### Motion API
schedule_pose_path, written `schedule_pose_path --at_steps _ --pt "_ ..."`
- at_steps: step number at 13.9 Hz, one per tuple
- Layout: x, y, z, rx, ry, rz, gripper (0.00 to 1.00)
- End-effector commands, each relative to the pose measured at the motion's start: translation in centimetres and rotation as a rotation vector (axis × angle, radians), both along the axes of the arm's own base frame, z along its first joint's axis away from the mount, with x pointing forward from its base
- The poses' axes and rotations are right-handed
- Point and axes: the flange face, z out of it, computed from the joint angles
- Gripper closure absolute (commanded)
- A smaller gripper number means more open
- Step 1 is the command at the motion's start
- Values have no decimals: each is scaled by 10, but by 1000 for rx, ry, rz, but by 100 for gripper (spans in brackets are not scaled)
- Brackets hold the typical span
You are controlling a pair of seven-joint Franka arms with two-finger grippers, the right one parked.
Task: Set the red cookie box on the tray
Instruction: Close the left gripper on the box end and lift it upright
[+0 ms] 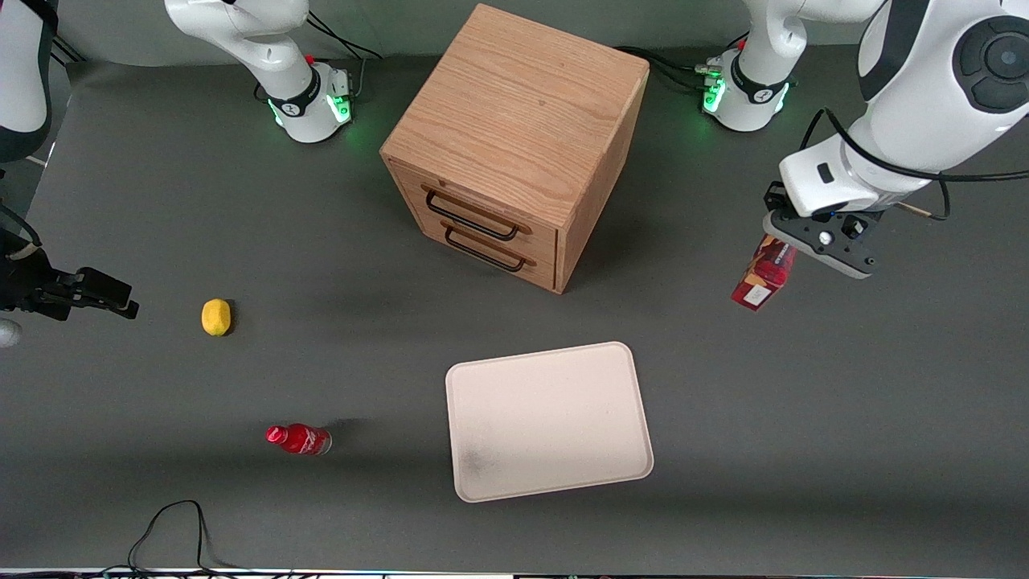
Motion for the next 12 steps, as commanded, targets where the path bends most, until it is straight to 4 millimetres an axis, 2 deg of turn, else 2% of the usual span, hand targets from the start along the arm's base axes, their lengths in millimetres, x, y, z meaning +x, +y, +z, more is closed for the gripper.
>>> schedule_pose_path --at_steps 1,6,7,12 --pt "38 -19 4 11 -28 97 100" --pt "85 -49 -5 8 -58 304 100" --pt "90 -63 -9 8 -65 345 100" --pt "117 -106 -14 -15 -114 598 100"
